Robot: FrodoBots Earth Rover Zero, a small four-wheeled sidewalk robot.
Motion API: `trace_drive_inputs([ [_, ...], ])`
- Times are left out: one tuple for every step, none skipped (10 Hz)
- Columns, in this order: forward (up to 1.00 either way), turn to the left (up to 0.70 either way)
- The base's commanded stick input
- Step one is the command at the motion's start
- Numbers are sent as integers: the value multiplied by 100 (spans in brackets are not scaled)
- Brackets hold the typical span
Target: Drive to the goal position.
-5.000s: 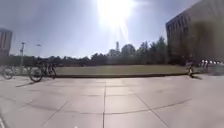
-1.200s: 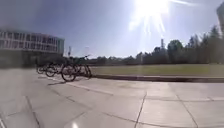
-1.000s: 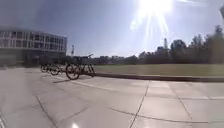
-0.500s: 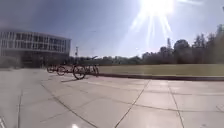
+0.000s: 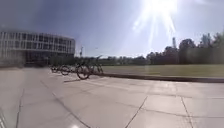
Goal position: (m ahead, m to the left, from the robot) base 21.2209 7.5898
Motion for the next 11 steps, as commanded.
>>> trace_drive_inputs([
  [70, 14],
  [70, 14],
  [70, 14],
  [70, 14],
  [70, 14],
  [70, 14],
  [70, 14],
  [70, 14],
  [70, 14],
  [70, 14],
  [70, 14],
])
